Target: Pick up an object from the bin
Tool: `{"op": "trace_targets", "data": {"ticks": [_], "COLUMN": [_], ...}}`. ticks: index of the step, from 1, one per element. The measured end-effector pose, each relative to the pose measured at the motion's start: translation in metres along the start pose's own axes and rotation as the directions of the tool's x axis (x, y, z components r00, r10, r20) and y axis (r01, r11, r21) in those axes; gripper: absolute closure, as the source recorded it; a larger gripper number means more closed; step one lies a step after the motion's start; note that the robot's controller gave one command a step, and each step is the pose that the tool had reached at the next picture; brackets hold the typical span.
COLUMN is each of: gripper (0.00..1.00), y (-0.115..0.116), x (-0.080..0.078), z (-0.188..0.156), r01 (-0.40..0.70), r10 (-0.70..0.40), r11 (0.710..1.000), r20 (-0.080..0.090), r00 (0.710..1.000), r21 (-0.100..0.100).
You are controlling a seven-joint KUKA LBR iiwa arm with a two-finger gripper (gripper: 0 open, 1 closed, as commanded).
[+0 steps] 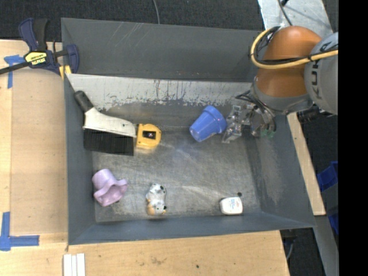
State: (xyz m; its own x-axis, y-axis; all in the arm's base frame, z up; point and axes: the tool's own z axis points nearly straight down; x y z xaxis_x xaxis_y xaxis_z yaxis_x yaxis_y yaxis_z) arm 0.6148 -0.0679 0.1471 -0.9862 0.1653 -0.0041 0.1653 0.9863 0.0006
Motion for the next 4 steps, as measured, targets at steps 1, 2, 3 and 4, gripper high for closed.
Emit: {"op": "trace_targets", "data": {"ticks": [1,2,3,4], "gripper": [1.0,1.0,1.0,1.0], "y": [-0.002,0.001,0.002,0.004], "x": [0.002,0.005,-0.003,0.006], "z": [0.002,0.015,0.009,0.012], "r01": [0.014,0.043,0.072,0.095], "r10": [-0.014,-0.043,-0.072,-0.095], "r11": [1.0,0.999,0.997,0.996], "r20": [0.005,-0.004,0.0,0.0], "r00": [1.0,0.999,0.997,0.996], "r21": [0.001,0.001,0.001,0.001]}}
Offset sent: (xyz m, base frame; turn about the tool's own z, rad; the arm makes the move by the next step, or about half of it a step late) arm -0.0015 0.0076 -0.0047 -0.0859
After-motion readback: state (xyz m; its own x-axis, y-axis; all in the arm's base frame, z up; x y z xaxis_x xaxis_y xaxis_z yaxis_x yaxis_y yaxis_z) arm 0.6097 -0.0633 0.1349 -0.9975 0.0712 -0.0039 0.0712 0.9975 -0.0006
